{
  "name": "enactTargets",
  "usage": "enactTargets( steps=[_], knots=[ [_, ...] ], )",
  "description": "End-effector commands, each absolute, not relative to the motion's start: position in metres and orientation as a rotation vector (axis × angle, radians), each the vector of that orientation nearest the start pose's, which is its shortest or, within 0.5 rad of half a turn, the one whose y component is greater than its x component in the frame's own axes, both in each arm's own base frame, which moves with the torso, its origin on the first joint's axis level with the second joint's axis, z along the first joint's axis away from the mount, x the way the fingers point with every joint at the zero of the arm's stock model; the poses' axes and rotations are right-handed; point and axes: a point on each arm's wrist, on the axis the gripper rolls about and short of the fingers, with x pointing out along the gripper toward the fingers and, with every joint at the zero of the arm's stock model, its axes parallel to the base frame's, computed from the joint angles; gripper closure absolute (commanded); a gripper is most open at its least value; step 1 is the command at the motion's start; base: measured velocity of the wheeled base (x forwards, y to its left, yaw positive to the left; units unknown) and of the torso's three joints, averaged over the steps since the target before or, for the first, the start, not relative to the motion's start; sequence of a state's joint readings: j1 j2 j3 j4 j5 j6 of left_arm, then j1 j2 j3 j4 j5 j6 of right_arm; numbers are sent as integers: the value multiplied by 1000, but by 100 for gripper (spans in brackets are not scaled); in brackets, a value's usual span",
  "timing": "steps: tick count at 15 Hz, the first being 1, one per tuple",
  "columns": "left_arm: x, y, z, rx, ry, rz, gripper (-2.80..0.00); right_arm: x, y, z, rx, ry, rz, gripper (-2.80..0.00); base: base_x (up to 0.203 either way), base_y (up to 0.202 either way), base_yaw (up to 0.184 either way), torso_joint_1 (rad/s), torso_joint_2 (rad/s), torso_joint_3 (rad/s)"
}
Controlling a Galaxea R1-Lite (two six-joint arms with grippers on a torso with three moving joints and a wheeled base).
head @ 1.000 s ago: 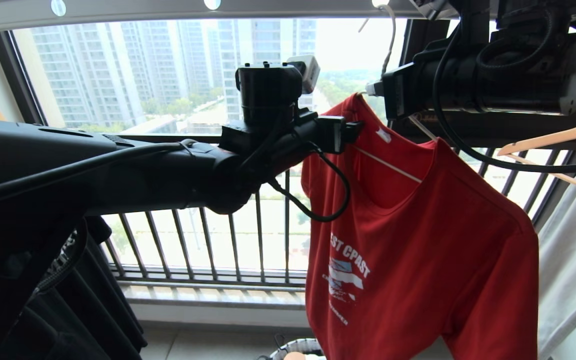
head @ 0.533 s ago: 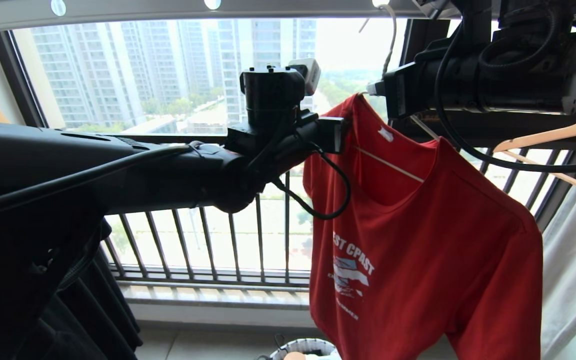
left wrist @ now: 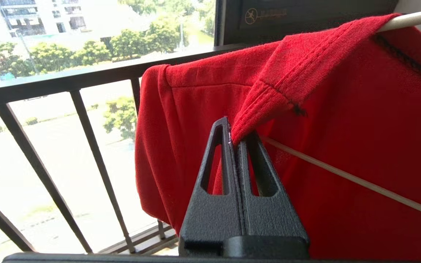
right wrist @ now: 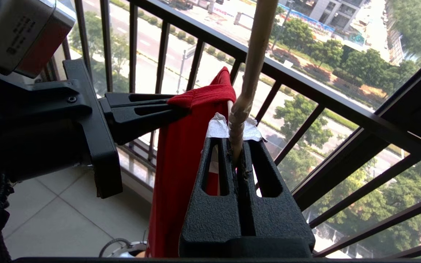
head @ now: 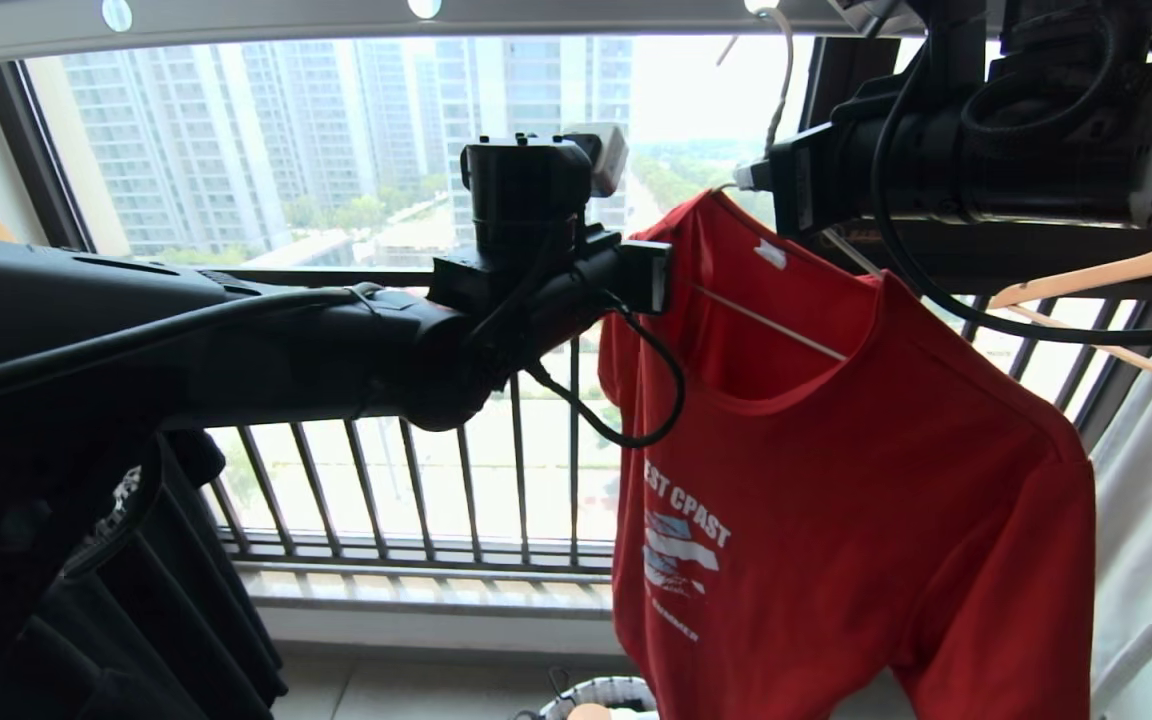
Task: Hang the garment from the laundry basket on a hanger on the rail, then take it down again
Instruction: Take the clothes off the clothes rack
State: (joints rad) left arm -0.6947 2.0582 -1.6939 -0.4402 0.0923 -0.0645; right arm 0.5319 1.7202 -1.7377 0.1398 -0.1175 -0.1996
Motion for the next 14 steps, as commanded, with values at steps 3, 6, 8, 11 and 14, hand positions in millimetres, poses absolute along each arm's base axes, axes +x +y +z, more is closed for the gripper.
enactTargets(
  steps=[3,6,8,11,14],
  knots=[
    [321,-266,314,-131,-137,-608,0,277,160,360,-244,96,426,0,0,0,0,0,0,0],
    [329,-272,328,-155,-195,-607,0,277,160,359,-244,99,426,0,0,0,0,0,0,0],
    [336,-278,325,-143,-169,-604,0,277,160,360,-245,97,426,0,0,0,0,0,0,0],
    [351,-276,312,-126,-139,-580,0,277,160,359,-245,99,427,0,0,0,0,0,0,0],
    [364,-273,301,-119,-123,-555,0,277,160,358,-247,104,432,0,0,0,0,0,0,0]
  ],
)
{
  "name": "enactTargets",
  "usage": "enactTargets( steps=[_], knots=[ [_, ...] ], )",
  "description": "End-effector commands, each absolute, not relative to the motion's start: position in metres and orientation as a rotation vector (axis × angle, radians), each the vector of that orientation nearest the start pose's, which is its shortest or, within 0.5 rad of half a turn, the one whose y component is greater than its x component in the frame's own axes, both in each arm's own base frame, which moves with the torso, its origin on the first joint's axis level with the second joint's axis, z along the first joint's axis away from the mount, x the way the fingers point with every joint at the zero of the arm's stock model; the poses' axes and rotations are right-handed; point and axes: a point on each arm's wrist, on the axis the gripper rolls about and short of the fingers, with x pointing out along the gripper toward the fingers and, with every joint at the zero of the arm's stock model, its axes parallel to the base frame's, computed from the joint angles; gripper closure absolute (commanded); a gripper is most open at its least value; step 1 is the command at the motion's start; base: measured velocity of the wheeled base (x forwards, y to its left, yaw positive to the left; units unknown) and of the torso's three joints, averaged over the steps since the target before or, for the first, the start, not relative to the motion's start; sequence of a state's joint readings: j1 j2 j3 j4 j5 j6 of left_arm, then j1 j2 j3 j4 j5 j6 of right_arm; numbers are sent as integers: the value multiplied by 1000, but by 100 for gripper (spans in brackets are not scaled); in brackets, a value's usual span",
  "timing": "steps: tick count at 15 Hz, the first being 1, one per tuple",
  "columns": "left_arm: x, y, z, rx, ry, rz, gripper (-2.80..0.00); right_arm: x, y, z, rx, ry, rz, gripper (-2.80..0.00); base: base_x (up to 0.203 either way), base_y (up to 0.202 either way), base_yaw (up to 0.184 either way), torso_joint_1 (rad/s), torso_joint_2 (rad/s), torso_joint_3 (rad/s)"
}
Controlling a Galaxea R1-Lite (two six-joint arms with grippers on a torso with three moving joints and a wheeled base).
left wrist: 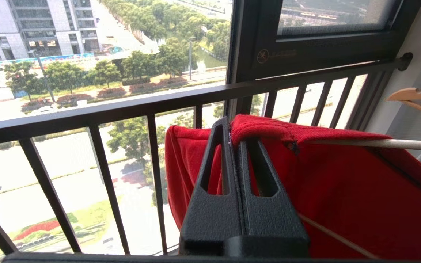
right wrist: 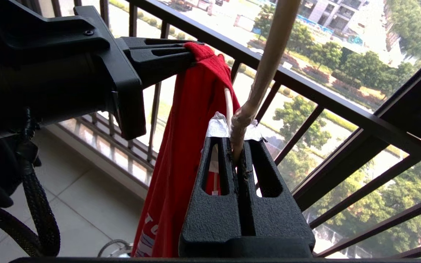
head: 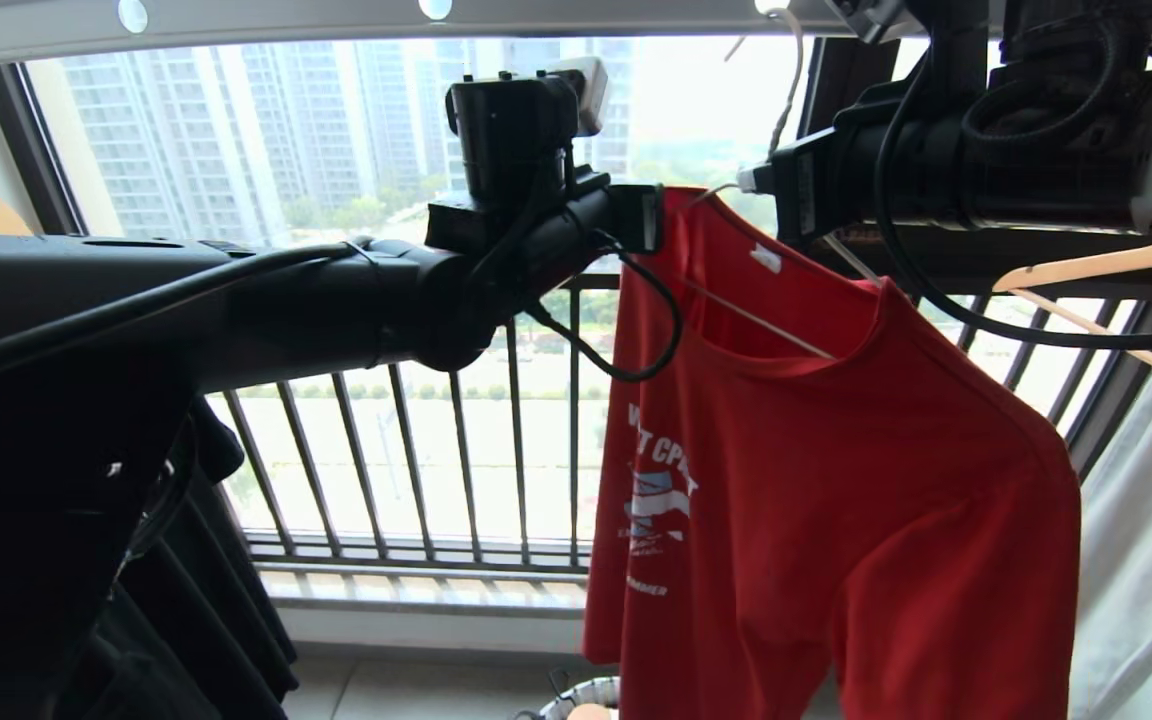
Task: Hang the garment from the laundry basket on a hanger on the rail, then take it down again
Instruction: Take the clothes off the clothes rack
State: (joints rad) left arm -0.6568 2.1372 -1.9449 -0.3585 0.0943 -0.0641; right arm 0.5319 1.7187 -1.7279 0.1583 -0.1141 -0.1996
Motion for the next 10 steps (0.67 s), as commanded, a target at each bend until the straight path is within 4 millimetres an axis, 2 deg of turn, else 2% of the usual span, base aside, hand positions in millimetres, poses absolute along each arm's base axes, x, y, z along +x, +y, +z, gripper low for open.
enactTargets(
  steps=[1,10],
  knots=[
    [365,-272,300,-120,-122,-551,0,277,160,357,-247,105,435,0,0,0,0,0,0,0],
    [368,-273,296,-116,-121,-549,0,276,160,358,-247,105,435,0,0,0,0,0,0,0]
  ],
)
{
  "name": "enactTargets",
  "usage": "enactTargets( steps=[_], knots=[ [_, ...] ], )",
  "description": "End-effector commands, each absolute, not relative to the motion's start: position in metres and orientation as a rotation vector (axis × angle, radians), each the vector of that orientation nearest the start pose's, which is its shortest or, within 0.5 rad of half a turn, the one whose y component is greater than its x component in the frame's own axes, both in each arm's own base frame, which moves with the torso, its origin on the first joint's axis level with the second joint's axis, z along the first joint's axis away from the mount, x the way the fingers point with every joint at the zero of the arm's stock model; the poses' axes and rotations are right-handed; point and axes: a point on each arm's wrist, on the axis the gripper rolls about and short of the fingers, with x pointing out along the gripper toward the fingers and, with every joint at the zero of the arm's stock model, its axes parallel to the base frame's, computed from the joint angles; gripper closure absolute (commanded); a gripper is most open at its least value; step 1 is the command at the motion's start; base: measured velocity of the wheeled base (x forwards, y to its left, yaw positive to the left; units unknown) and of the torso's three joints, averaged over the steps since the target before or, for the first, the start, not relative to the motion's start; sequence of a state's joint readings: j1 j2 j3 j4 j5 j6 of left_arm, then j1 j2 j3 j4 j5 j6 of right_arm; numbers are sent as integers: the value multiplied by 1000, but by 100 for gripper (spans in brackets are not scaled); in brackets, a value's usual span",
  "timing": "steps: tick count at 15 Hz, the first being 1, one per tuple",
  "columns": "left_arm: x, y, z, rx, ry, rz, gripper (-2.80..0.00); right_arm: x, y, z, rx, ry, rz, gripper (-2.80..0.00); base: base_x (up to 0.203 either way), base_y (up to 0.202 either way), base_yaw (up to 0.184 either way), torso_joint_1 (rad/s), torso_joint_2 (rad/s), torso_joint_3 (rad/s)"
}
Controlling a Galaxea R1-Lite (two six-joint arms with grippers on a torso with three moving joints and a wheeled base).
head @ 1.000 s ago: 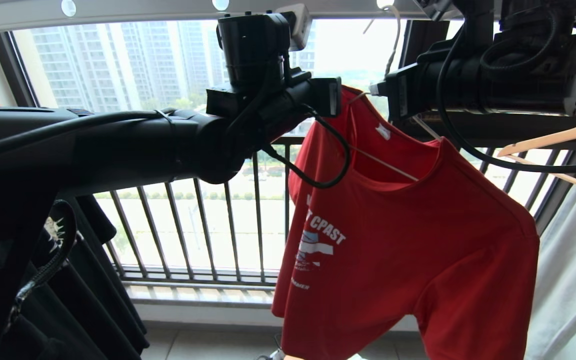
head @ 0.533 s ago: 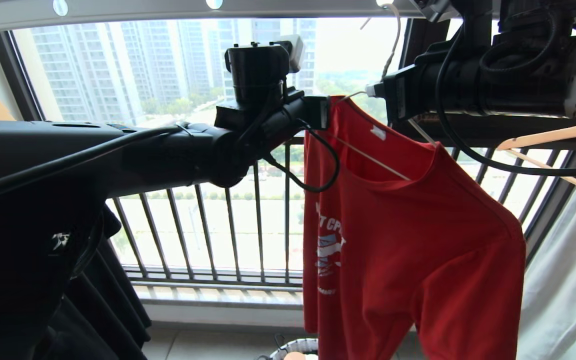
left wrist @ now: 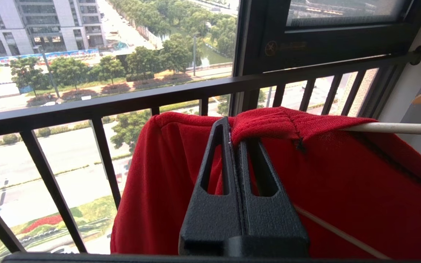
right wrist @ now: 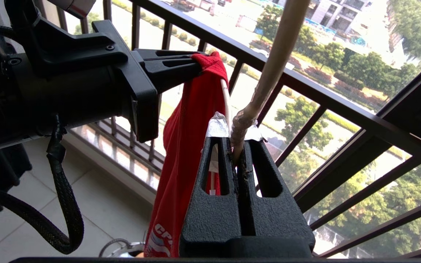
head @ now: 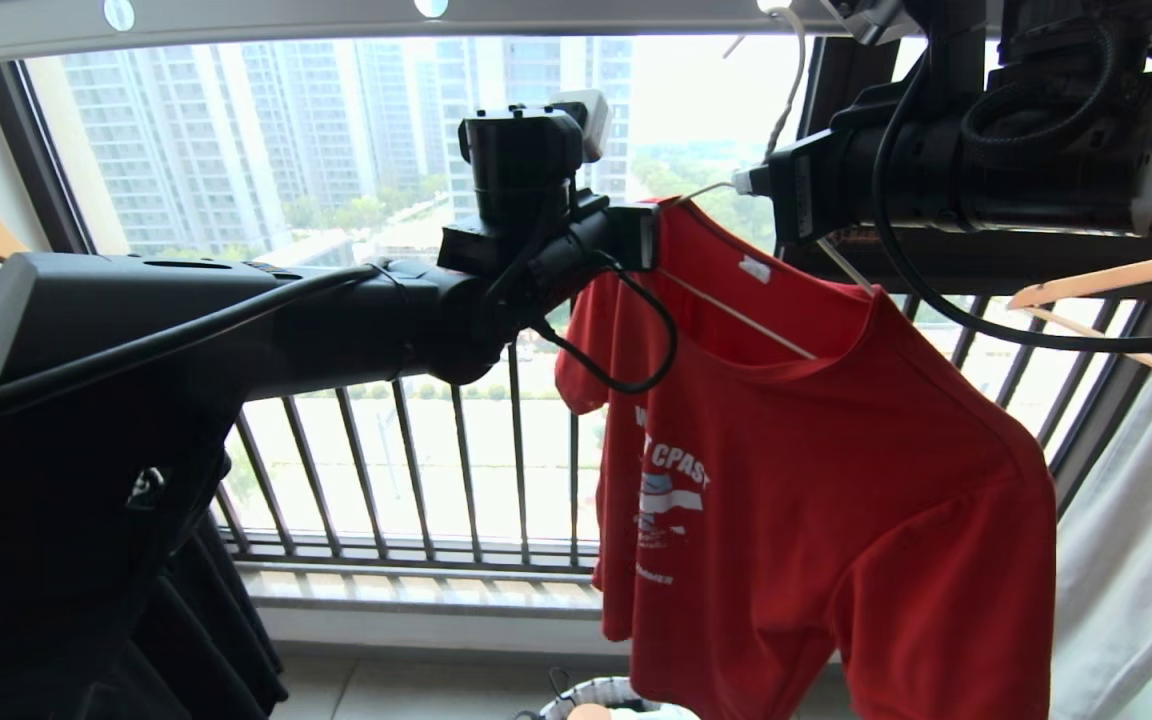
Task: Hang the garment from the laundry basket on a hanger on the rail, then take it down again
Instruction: Take the clothes off the clothes rack
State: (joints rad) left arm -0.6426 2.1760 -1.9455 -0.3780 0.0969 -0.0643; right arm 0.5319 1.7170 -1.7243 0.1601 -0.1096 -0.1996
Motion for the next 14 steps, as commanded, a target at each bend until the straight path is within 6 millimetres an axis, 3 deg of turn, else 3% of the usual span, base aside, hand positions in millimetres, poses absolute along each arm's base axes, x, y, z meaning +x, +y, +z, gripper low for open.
enactTargets(
  steps=[1,7,12,14],
  knots=[
    [368,-273,296,-116,-116,-550,0,276,160,358,-247,105,435,0,0,0,0,0,0,0],
    [364,-271,297,-112,-109,-549,0,278,161,355,-250,114,438,0,0,0,0,0,0,0],
    [334,-248,301,-83,-37,-549,0,279,160,353,-248,121,436,0,0,0,0,0,0,0],
    [337,-251,306,-93,-59,-552,0,279,161,351,-249,124,436,0,0,0,0,0,0,0]
  ],
)
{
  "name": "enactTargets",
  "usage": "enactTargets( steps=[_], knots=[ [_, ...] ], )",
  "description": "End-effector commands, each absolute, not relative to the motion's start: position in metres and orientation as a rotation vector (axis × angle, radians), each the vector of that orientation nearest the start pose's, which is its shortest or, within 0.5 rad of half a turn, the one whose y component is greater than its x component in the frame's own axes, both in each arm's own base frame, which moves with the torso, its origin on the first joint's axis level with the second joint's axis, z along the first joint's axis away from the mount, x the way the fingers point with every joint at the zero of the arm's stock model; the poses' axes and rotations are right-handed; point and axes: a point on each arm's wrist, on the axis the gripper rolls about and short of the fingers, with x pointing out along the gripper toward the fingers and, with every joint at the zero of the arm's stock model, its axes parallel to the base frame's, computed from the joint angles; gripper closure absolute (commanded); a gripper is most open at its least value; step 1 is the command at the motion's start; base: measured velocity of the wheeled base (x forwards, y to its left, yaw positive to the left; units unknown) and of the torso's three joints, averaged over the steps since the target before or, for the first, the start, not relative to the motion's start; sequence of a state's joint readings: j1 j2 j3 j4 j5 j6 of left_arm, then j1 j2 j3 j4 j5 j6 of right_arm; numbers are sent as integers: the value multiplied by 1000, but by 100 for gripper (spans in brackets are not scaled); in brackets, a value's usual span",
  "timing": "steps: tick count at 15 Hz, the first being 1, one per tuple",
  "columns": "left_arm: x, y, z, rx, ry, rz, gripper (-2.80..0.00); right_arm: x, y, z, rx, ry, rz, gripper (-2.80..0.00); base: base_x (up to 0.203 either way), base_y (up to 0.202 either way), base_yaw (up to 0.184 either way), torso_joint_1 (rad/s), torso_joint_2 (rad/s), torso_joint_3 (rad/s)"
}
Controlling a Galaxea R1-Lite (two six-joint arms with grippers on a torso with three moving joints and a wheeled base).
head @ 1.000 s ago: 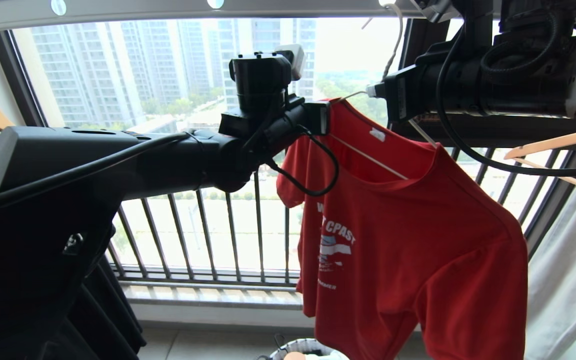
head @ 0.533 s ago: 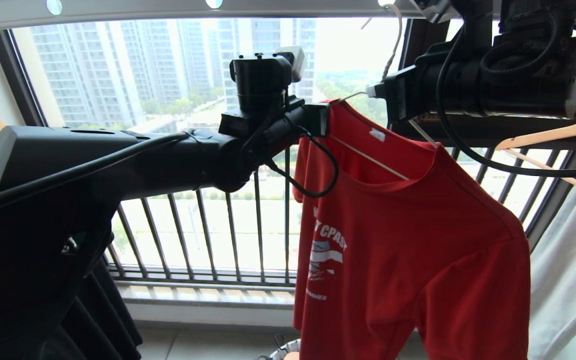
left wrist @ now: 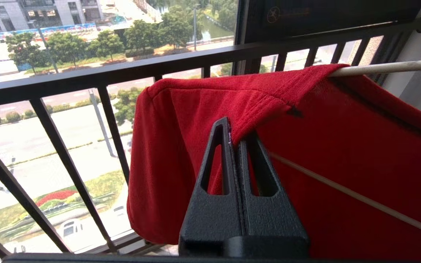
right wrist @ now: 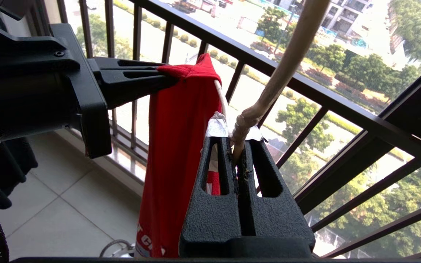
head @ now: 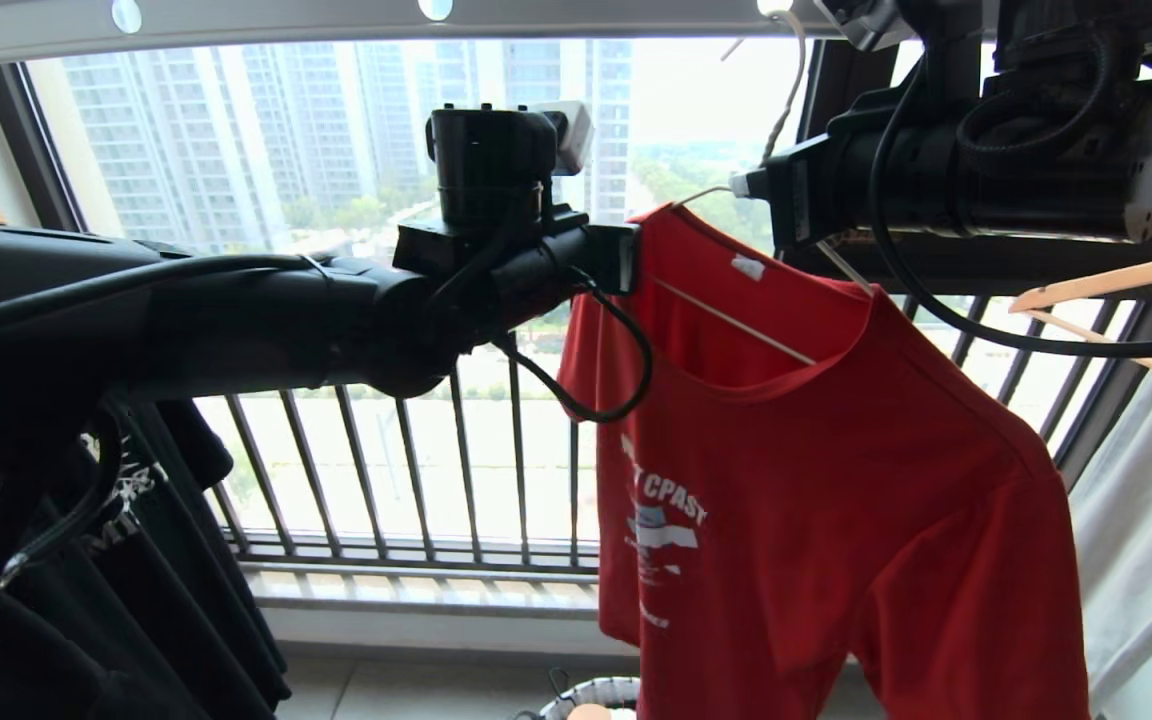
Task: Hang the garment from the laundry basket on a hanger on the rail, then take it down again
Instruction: Take the clothes off the clothes rack
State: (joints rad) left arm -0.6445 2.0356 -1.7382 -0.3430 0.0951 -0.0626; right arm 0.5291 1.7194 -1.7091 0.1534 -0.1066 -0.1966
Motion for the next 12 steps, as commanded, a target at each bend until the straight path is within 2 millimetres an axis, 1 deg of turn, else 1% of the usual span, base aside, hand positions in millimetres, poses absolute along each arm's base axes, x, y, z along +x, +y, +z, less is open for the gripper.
enactTargets(
  steps=[1,4,7,8,10,12],
  knots=[
    [339,-253,306,-96,-64,-552,-280,279,161,351,-251,123,436,0,0,0,0,0,0,0],
    [338,-253,306,-100,-66,-557,-280,278,160,353,-249,119,436,0,0,0,0,0,0,0],
    [333,-250,302,-93,-43,-557,-280,279,160,352,-250,121,436,0,0,0,0,0,0,0],
    [327,-247,302,-89,-31,-559,-280,279,160,352,-250,121,436,0,0,0,0,0,0,0],
    [309,-236,301,-78,-2,-566,-280,279,160,352,-250,121,436,0,0,0,0,0,0,0],
    [286,-219,290,-55,56,-566,-280,279,160,352,-250,121,436,0,0,0,0,0,0,0]
  ],
)
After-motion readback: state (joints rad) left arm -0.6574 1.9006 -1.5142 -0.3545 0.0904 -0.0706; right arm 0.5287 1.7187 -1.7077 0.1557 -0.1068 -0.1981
